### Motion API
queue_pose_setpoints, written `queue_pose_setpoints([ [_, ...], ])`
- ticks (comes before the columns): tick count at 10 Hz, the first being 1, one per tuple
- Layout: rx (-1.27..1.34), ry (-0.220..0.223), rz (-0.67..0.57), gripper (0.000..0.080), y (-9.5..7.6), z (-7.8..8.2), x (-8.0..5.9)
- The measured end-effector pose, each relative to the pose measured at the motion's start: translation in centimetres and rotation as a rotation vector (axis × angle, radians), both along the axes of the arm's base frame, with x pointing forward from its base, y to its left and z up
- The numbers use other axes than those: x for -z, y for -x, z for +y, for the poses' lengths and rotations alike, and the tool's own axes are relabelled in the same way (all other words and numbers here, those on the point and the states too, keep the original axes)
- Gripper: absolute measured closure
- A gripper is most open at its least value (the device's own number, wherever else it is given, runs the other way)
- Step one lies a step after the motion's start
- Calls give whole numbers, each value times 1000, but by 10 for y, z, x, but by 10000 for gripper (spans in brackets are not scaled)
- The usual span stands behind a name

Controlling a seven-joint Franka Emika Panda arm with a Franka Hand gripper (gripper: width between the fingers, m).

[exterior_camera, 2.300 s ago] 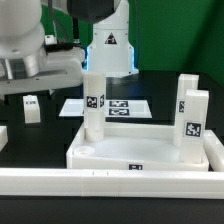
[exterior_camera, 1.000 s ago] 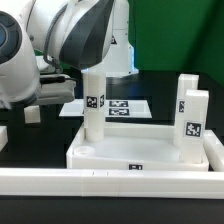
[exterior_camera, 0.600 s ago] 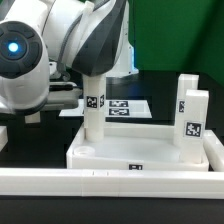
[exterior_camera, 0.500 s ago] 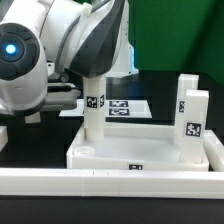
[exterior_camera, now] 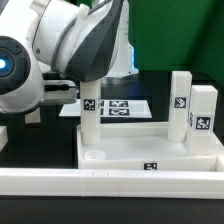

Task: Assemble desk

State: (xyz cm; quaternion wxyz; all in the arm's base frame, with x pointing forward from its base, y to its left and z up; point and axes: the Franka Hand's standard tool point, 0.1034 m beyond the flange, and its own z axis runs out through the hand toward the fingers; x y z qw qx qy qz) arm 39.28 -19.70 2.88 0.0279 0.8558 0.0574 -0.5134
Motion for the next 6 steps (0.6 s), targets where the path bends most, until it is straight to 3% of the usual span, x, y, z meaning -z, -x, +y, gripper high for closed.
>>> queue_pose_setpoints([
  [6,0,0,0,151,0,0,0],
])
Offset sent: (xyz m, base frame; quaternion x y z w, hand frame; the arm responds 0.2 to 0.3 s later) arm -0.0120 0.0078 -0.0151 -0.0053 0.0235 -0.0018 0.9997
